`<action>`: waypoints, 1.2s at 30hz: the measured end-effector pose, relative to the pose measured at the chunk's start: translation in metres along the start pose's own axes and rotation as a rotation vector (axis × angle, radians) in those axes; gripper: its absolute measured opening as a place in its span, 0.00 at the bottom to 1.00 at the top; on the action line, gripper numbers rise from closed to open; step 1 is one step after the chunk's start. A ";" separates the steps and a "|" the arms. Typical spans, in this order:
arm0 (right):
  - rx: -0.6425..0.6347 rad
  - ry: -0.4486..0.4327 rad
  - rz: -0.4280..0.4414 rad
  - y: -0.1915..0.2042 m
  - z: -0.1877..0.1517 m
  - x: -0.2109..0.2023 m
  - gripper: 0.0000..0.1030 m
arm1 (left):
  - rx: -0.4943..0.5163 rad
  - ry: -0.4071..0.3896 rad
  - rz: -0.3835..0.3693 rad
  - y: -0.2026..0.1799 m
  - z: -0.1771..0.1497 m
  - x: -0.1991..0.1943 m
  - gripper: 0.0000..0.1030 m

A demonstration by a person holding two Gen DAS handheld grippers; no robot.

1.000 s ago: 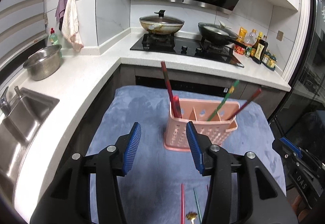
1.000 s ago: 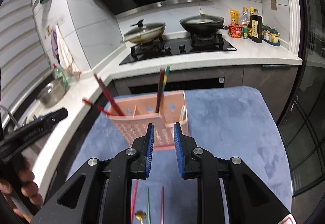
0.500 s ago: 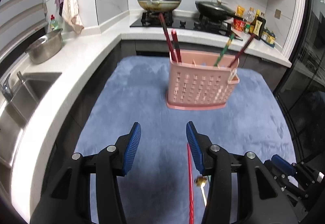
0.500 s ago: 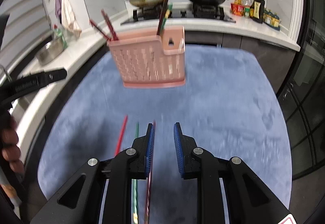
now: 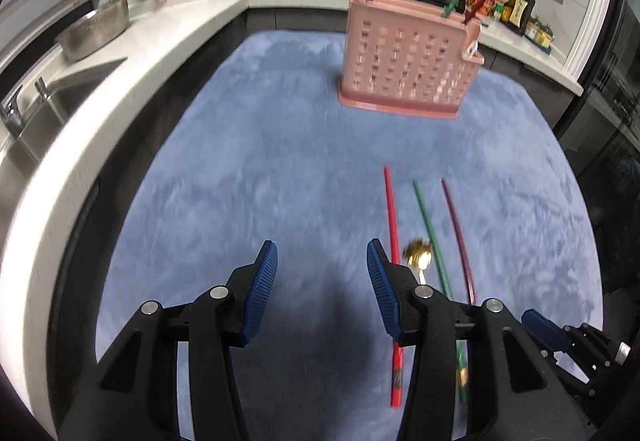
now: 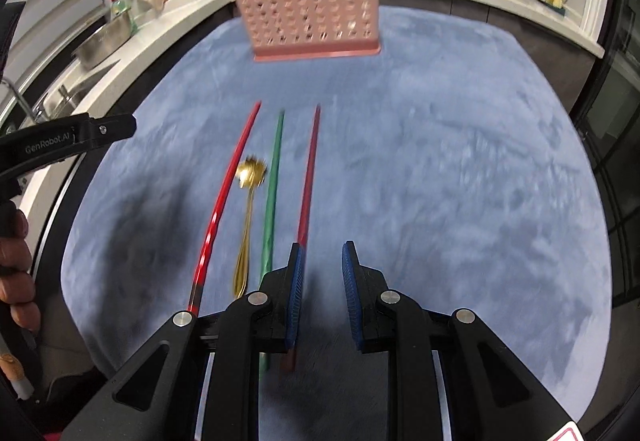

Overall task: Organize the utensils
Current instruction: 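Bring both open tools back down to the remaining utensils on the mat, then grasp the last dark red chopstick with right tool while left tool grasps the red chopstick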

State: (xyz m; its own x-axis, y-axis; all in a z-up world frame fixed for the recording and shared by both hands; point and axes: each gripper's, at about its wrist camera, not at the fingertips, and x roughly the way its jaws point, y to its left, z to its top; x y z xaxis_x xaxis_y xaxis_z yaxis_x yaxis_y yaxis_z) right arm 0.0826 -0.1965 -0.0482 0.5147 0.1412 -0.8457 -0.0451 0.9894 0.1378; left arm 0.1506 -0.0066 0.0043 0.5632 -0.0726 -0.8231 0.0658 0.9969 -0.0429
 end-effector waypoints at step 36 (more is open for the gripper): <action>0.018 0.133 0.047 0.004 -0.039 0.022 0.11 | 0.084 0.202 -0.092 -0.028 -0.072 0.028 0.50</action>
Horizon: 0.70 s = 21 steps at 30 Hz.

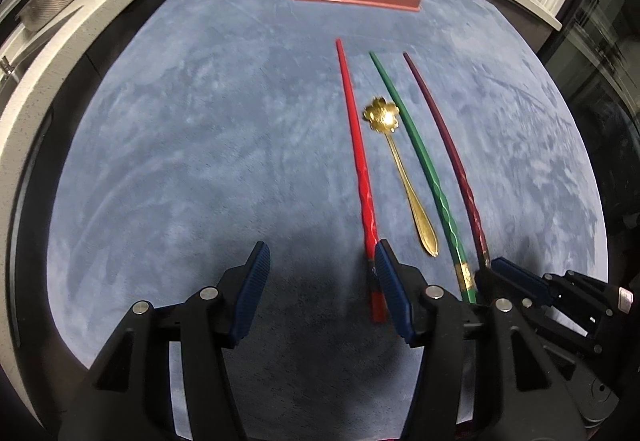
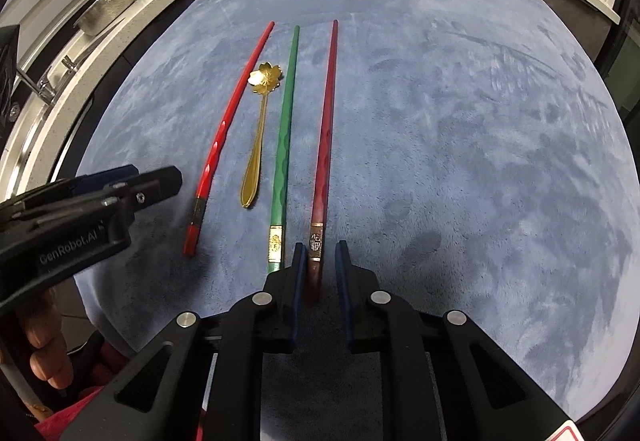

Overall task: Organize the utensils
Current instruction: 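Grasp the last dark red chopstick with right tool while left tool grasps the red chopstick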

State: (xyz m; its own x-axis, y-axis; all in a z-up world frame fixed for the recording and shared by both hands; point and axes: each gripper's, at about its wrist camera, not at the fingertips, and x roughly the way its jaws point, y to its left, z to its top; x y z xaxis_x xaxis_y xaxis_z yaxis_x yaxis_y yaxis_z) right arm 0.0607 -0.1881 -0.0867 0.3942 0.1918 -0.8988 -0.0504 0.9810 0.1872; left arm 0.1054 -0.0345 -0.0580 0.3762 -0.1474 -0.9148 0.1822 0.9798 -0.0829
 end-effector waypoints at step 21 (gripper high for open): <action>0.002 0.000 -0.011 -0.001 0.001 0.003 0.07 | 0.032 0.075 -0.029 -0.009 -0.006 0.016 0.50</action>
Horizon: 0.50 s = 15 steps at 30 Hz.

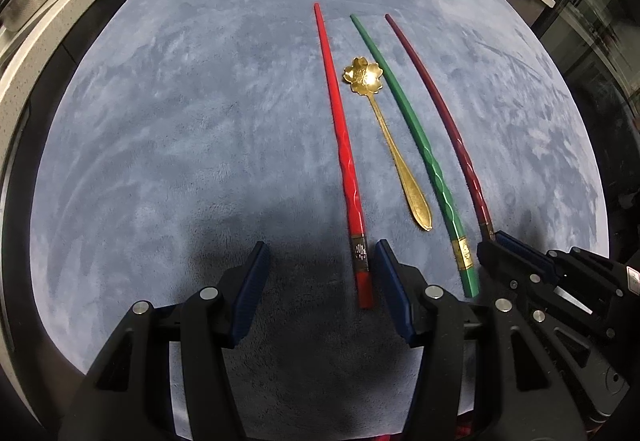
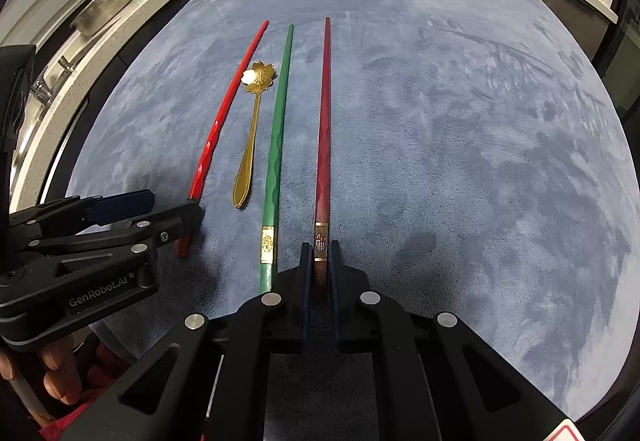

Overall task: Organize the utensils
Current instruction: 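Grasp the last dark red chopstick with right tool while left tool grasps the red chopstick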

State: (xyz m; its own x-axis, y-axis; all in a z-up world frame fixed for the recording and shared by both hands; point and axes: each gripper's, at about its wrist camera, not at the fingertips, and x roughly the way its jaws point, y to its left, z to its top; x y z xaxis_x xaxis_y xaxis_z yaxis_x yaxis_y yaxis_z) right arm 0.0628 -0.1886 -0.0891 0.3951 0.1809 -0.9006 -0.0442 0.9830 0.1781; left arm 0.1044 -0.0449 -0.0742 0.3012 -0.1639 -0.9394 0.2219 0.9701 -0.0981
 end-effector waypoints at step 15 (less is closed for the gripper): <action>0.000 0.001 -0.001 0.000 0.001 0.000 0.07 | 0.044 0.007 -0.044 -0.009 -0.002 -0.001 0.12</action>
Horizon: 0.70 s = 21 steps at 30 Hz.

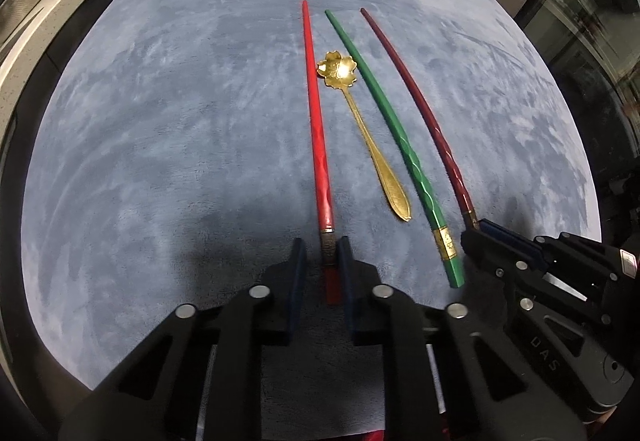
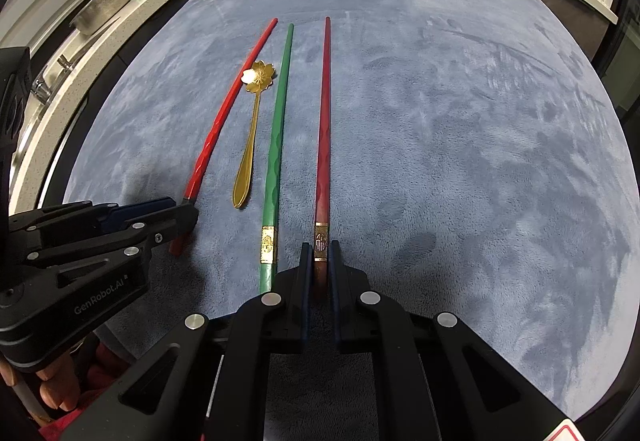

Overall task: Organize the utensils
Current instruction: 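Grasp the last dark red chopstick with right tool while left tool grasps the red chopstick, then lift and carry both chopsticks in left and right tools over the pink holder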

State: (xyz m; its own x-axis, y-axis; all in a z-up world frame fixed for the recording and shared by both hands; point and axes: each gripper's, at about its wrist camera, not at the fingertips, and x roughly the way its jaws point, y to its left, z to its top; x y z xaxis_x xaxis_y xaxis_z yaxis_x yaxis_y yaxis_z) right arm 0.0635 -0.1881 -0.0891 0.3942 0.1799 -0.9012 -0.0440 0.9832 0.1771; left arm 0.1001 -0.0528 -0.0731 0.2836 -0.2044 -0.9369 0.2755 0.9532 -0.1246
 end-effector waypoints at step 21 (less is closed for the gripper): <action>-0.005 -0.105 -0.035 -0.007 0.011 -0.039 0.07 | -0.044 -0.152 0.045 0.017 0.013 -0.042 0.07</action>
State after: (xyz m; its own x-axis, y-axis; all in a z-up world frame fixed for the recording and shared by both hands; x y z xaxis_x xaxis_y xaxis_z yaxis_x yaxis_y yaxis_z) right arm 0.0586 -0.2022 -0.0510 0.4898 0.1413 -0.8603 -0.0330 0.9891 0.1436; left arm 0.1050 -0.0312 -0.0317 0.4315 -0.1891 -0.8821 0.2201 0.9703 -0.1003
